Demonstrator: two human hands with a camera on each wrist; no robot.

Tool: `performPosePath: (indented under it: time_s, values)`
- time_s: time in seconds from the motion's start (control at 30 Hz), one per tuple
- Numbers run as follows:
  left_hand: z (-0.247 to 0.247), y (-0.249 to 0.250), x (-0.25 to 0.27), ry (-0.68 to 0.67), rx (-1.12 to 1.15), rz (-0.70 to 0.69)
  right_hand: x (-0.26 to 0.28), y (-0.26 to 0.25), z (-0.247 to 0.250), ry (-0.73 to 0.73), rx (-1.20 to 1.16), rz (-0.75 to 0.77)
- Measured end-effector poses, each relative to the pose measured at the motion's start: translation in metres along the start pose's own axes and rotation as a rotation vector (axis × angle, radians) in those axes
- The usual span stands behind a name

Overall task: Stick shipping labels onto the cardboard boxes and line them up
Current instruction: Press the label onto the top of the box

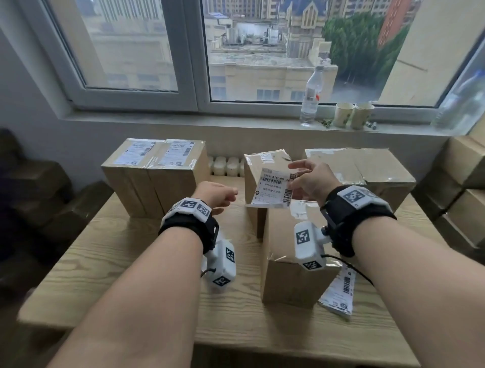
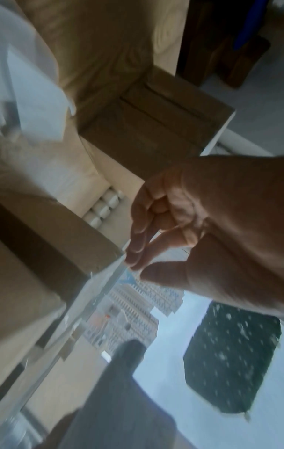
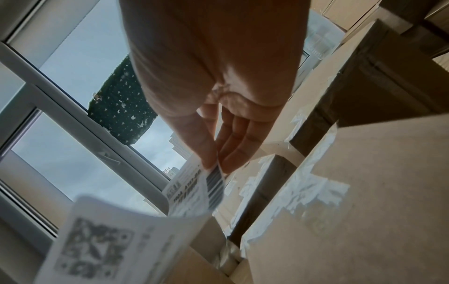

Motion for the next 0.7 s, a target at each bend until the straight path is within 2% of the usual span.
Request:
performPosePath:
  time_s: [0.13,0.27,0.43,0.57,0.7]
  values:
    - [-0.027,0.029,0.027,-0.191,-0.124,-0.055,0.007,-0.004,0.018,0.024,-0.014,0.031]
    - [-0.044,0.041,0.041,-0.222,-0.145,-0.087,0.011,-0.007,0.035,0.048,-0.013,0.045]
    - [-0.056,0.044,0.057,-0.236,-0.072,-0.056,0.018,-0.005,0.047,0.103,-0.039,0.042]
    - [-0.063,0.042,0.067,-0.256,0.001,-0.032,0.025,0.005,0.056,0.142,0.024,-0.036]
    - [-0.065,0.035,0.07,-0.27,-0.003,-0.023,0.032,0.018,0.059,0.122,0.09,-0.084]
Point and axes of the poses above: each hand's wrist, its own x-axis away from the middle knuckle, its own z-axis out of the back of the hand, y = z × x, the point moved 4 cm from there along -x, towards the middle knuckle, and after that the axes turned 9 degrees about y, right-handed, at the moved point
